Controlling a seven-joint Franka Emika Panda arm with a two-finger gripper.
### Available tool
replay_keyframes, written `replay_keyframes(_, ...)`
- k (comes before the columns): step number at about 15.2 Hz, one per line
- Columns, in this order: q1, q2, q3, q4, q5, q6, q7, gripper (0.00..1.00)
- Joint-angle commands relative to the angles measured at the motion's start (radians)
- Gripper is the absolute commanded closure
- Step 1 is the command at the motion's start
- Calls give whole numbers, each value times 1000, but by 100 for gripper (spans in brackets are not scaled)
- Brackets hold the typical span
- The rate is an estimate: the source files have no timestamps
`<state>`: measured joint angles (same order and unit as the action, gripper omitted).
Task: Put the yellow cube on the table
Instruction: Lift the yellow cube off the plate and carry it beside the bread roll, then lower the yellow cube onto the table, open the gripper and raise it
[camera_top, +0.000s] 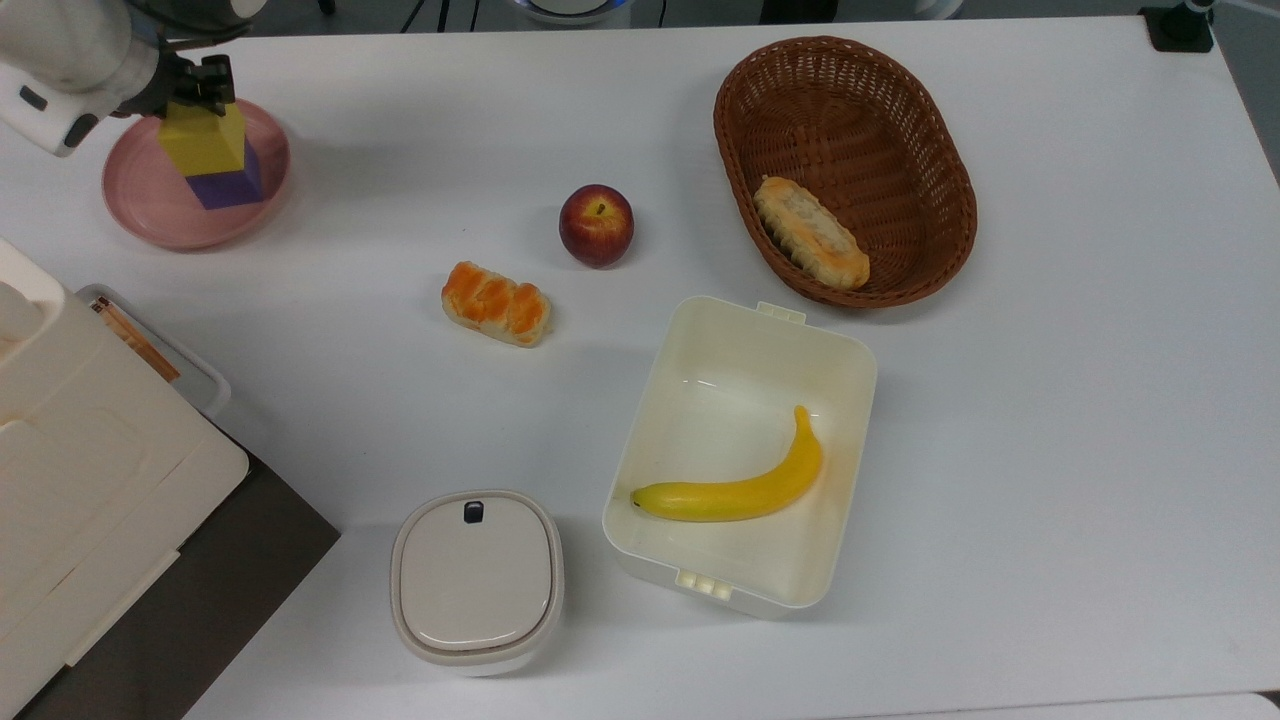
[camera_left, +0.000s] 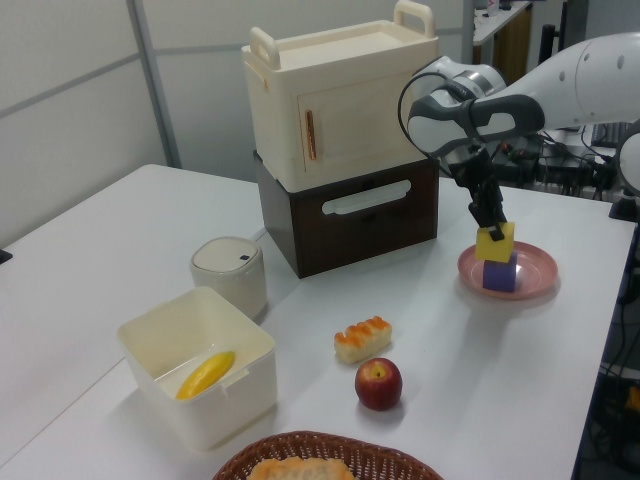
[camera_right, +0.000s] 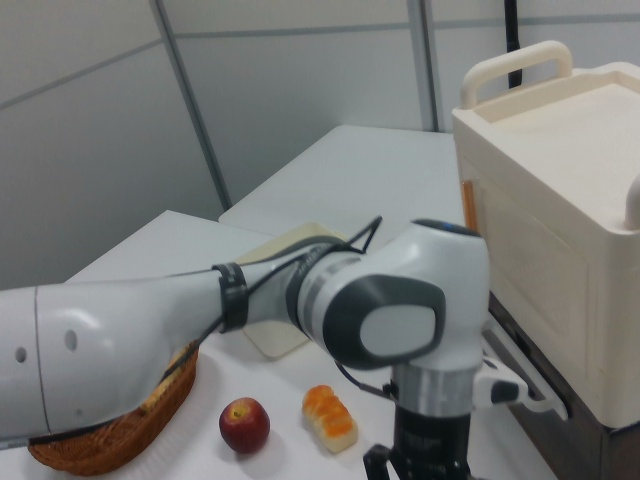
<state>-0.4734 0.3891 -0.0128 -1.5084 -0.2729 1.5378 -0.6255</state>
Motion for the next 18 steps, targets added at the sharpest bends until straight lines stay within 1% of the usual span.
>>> replay_keyframes(1, 48, -36, -1, 36, -3, -64, -7, 78)
replay_keyframes(2, 82, -41, 0, 37, 1, -59, 18, 78)
replay_keyframes(4, 122, -35, 1, 37, 20, -48, 110, 77)
replay_keyframes(5, 154, -29, 1, 36, 71, -24, 165, 77)
replay_keyframes(8, 191, -24, 1, 30, 179, 99, 268, 76)
replay_keyframes(9, 212, -18, 1, 28, 199, 131, 292, 75)
replay_keyframes(11, 246, 11, 1, 28, 216, 209, 387, 73)
replay_keyframes(12, 271, 23, 1, 28, 228, 252, 435, 67)
replay_keyframes(13, 289, 42, 1, 28, 234, 283, 472, 53)
replay_keyframes(14, 305, 45, 1, 27, 233, 298, 510, 13)
replay_keyframes(15, 315, 50, 1, 25, 224, 301, 524, 0)
replay_keyframes(18, 322, 44, 1, 28, 227, 300, 526, 0)
